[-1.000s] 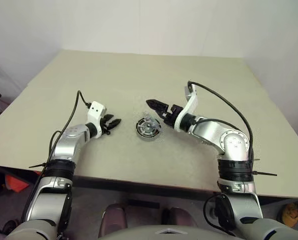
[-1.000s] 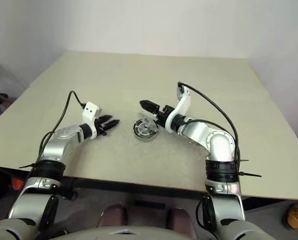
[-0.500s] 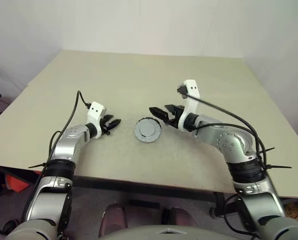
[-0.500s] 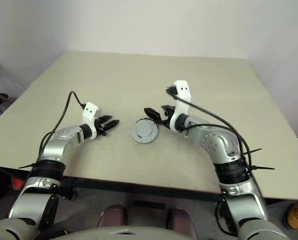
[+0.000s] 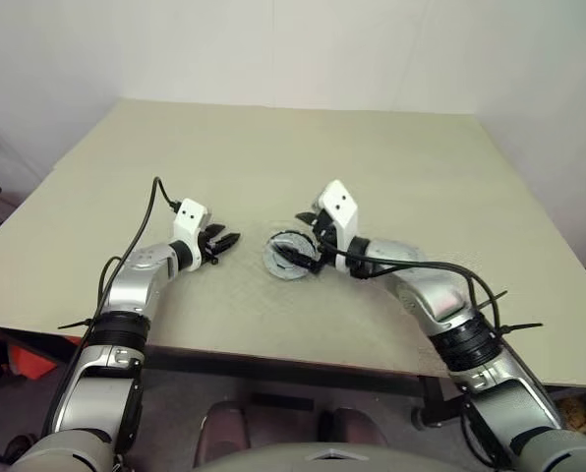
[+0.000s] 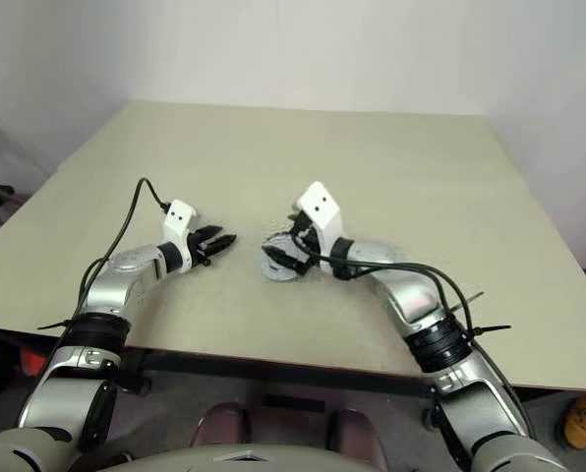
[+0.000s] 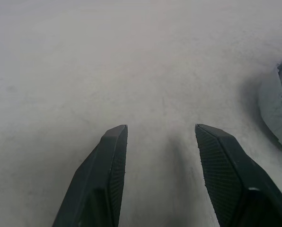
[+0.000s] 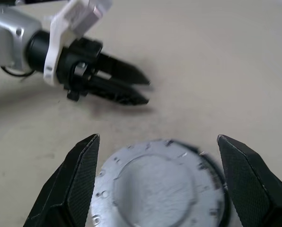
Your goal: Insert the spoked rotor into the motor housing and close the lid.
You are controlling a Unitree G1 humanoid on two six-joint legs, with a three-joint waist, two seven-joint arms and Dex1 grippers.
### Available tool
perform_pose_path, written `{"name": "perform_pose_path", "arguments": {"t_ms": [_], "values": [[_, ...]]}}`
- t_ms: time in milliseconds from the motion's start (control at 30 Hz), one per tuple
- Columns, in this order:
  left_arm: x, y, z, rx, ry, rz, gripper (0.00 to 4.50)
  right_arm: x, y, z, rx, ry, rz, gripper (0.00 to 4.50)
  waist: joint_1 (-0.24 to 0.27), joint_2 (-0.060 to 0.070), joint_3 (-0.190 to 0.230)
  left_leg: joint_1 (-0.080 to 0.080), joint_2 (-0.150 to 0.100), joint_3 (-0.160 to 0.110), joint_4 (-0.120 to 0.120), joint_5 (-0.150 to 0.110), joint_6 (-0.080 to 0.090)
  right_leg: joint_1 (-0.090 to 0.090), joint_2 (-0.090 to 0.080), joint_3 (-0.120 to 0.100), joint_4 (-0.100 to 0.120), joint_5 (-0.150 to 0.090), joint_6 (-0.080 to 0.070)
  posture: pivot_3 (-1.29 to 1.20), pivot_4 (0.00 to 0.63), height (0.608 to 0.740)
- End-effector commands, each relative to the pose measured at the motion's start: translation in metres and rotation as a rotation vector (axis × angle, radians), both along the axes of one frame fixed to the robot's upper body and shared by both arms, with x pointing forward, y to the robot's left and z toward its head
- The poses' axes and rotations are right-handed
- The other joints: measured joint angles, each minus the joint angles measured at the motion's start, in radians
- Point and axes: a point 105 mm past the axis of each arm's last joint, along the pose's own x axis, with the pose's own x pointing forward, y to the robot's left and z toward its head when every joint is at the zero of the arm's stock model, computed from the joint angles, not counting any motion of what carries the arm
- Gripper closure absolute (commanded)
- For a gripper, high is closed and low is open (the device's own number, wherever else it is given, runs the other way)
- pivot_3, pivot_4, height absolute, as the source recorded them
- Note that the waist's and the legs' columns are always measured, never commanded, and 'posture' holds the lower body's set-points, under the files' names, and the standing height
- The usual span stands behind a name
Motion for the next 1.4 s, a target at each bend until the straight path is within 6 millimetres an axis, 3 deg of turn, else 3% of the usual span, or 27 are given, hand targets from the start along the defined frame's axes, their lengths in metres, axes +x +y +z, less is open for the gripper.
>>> {"name": "perform_pose_path", "arguments": {"t_ms": [33, 667, 867, 1200, 1400], "values": [[0.001, 0.001, 0.014, 0.000, -0.055, -0.005, 2.06, 0.003, -0.002, 0.003, 0.001, -0.038, 0.000, 0.02, 0.000, 0.000, 0.000, 0.000, 0.000, 0.000, 0.000, 0.000, 0.000, 0.000, 0.000, 0.000, 0.000, 0.000, 0.000, 0.00, 0.000, 0.740], [0.003, 0.002, 0.015, 0.003, -0.058, 0.003, 2.06, 0.010, -0.006, -0.026, -0.043, -0.012, -0.030, 0.02, -0.002, 0.000, 0.000, 0.007, 0.000, 0.000, 0.000, 0.000, 0.001, 0.002, 0.000, 0.000, 0.002, 0.000, -0.001, 0.00, 0.000, 0.740], [0.003, 0.004, 0.016, 0.006, -0.062, 0.008, 2.06, 0.012, -0.007, -0.024, -0.038, -0.031, -0.029, 1.42, -0.002, 0.000, 0.000, 0.008, 0.000, 0.000, 0.000, 0.001, 0.001, 0.003, 0.000, 0.000, 0.002, 0.000, -0.001, 0.00, 0.000, 0.740], [0.003, 0.003, 0.016, 0.007, -0.061, 0.004, 2.06, 0.017, -0.006, 0.004, 0.063, -0.040, -0.036, 1.42, -0.002, 0.000, 0.000, 0.008, 0.000, 0.000, 0.000, 0.001, 0.002, 0.003, 0.000, 0.000, 0.002, 0.000, -0.002, 0.00, 0.000, 0.740], [0.004, 0.002, 0.016, 0.008, -0.061, 0.003, 2.06, 0.019, -0.006, 0.001, 0.059, -0.016, -0.048, 1.42, -0.002, 0.000, 0.000, 0.008, 0.000, 0.000, 0.000, 0.001, 0.002, 0.003, 0.000, 0.000, 0.002, 0.000, -0.002, 0.00, 0.000, 0.740]]}}
